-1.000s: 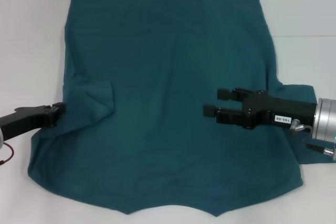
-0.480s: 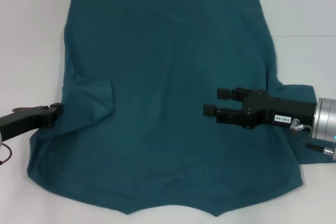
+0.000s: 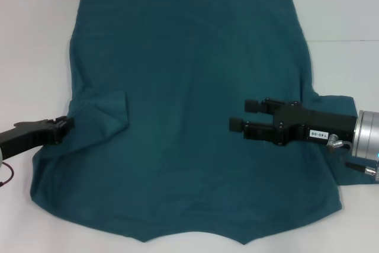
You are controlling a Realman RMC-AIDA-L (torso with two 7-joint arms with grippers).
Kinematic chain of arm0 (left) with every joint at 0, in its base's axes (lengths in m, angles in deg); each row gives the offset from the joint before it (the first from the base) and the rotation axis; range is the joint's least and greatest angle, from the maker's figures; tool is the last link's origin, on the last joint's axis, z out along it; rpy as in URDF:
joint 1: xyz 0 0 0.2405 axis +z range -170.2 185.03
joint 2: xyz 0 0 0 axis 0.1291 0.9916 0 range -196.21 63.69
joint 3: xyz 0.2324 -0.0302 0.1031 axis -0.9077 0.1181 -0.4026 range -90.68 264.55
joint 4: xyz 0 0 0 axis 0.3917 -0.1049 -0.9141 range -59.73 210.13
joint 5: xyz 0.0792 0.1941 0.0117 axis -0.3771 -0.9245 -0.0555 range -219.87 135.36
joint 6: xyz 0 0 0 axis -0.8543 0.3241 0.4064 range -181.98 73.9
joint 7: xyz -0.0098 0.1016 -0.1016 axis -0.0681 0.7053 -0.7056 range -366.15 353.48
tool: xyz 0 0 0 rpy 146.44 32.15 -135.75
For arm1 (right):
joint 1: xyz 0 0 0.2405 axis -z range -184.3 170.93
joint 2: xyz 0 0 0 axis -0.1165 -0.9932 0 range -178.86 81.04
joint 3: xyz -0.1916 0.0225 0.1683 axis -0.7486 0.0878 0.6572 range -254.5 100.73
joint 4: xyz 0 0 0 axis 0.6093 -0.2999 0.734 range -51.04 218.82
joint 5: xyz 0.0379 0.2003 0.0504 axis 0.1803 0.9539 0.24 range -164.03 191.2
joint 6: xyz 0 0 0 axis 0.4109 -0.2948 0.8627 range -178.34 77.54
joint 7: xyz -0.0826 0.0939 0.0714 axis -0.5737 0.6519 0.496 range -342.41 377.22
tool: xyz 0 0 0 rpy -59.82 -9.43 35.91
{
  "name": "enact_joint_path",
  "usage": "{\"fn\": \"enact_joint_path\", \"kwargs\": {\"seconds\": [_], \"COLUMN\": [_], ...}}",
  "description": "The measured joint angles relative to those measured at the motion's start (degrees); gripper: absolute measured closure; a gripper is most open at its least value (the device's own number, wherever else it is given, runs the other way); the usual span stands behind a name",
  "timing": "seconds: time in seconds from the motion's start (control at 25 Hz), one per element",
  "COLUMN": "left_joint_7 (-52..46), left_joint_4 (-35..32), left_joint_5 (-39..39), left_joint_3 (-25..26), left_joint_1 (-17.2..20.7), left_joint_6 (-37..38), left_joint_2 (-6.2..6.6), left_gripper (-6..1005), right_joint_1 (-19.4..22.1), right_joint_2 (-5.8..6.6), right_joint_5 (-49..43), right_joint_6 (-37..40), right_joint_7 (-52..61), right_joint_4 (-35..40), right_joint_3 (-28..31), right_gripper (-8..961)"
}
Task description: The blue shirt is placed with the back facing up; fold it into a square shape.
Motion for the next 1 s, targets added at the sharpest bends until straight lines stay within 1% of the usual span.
{"fn": "enact_joint_path", "kwargs": {"seconds": [0.04,0.48,0.72,1.0], "left_joint_7": [0.0,-0.06,-0.24,-0.45], "left_joint_4": [0.0,-0.04,-0.24,-0.49], "left_joint_5": [0.0,0.0,-0.08,-0.09], "left_joint_3": [0.0,-0.62,-1.3,-1.41], "left_joint_1": [-0.01,0.03,0.06,0.06], "left_joint_6": [0.0,-0.4,-0.9,-0.3], "left_joint_2": [0.0,0.0,-0.09,-0.09], "left_gripper": [873,893,960,960], "right_joint_1": [0.0,0.0,0.09,0.17], "right_joint_2": [0.0,0.0,0.0,0.0], "right_joint_5": [0.0,0.0,0.0,0.0], "right_joint_6": [0.01,0.2,0.35,0.34], "right_joint_7": [0.0,0.03,0.1,0.12], "right_joint_4": [0.0,0.0,0.0,0.0], "right_joint_3": [0.0,0.0,0.0,0.0], "right_gripper": [129,129,129,128]}}
